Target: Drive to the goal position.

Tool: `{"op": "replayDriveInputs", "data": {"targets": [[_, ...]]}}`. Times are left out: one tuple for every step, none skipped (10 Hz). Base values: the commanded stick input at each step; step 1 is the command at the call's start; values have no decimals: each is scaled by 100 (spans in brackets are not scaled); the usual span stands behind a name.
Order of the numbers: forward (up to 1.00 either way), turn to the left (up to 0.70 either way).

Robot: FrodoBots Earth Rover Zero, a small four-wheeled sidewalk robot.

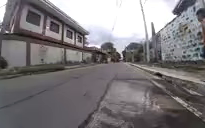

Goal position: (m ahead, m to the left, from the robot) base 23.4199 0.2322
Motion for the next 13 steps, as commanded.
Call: {"op": "replayDriveInputs", "data": {"targets": [[100,3],[100,3],[100,3],[100,3],[100,3],[100,3],[100,4],[100,4],[100,4],[100,4],[100,4],[100,4],[100,4]]}}
